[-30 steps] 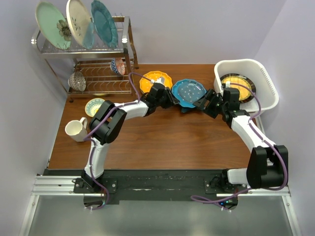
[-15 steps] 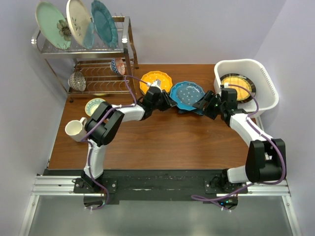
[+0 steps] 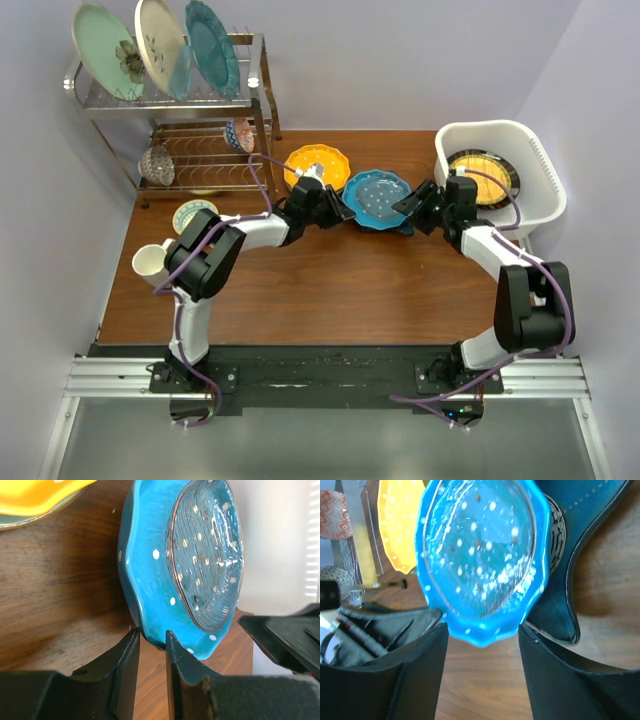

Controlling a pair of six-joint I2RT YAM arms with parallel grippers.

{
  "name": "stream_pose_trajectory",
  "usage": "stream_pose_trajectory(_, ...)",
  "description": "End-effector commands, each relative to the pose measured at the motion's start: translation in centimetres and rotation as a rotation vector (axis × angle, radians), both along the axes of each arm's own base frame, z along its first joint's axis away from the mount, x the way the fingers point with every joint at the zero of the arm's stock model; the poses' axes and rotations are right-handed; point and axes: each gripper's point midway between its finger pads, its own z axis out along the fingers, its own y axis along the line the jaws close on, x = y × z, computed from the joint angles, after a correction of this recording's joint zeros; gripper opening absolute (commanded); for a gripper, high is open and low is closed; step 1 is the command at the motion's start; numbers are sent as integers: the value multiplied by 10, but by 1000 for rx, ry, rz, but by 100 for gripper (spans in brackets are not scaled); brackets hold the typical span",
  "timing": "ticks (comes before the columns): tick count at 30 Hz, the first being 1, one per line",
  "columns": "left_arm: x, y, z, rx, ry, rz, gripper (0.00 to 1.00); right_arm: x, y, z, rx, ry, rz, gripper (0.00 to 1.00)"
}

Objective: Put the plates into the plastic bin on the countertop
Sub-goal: Pick up the plate at the center of the board.

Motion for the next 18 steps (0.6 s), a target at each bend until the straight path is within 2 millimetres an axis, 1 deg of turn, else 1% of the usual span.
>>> stream_pose_trajectory(1, -15, 2, 12, 40, -31, -74, 8, 16, 9, 4, 60, -51, 7, 59)
stream_pose_trajectory(4, -15, 0, 18, 40, -51, -91, 10, 21, 11, 1, 64, -44, 13, 57)
stream_pose_trajectory(8, -14, -4, 25, 34, -75, -115, 14, 22, 5, -7, 28, -20, -9, 56)
stream_pose_trajectory(14, -16, -11, 36, 7, -114, -159, 20, 26, 3, -22, 11, 20, -17, 56)
stream_pose_trajectory(15, -17, -13, 39, 3, -124, -169, 21, 30, 2, -21, 0, 17, -20, 55)
stream_pose_trajectory(16, -17, -14, 42, 1, -133, -173, 21, 29, 2, -26, -6, 38, -18, 55)
stream_pose_trajectory(18, -19, -17, 45, 1, -145, -189, 23, 33, 2, -24, -19, 37, -17, 55)
